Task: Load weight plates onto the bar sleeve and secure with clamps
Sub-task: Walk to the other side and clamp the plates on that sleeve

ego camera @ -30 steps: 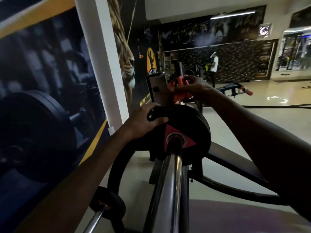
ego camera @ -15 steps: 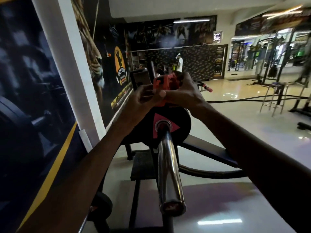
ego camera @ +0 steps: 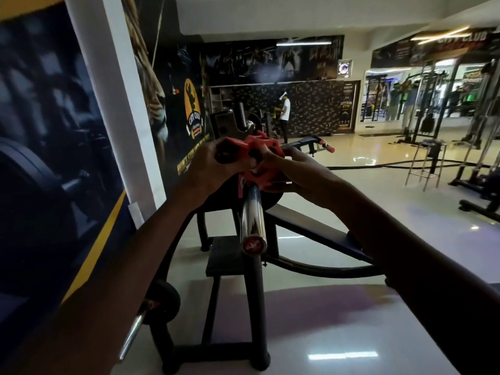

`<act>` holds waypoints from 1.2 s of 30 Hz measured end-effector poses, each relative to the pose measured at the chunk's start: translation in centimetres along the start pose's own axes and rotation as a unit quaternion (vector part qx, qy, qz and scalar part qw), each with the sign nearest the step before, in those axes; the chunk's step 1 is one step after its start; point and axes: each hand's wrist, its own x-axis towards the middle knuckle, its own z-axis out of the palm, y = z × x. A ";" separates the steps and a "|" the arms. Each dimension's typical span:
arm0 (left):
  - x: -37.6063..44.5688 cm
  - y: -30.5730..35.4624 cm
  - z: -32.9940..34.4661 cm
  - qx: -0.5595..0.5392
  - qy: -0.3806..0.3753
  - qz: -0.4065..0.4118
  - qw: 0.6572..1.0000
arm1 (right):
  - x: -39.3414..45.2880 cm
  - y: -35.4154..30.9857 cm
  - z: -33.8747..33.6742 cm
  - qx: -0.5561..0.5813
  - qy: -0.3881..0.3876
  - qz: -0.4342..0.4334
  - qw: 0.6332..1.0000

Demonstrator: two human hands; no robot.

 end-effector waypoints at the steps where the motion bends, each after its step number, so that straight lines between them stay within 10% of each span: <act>1: -1.1 0.6 -0.3 -0.013 -0.012 -0.002 1.000 | -1.3 0.3 0.0 0.014 -0.006 -0.016 1.000; 11: -10.4 5.6 0.0 -0.006 -0.121 -0.053 0.991 | -9.5 1.7 1.9 -0.094 0.007 -0.086 0.992; 29: -16.2 -1.3 1.2 0.027 -0.045 -0.102 0.993 | -12.0 8.0 8.8 -0.025 0.136 -0.044 0.989; 36: -15.0 -2.8 1.6 0.022 -0.042 -0.084 0.995 | -10.3 8.9 6.8 -0.066 0.074 -0.040 0.994</act>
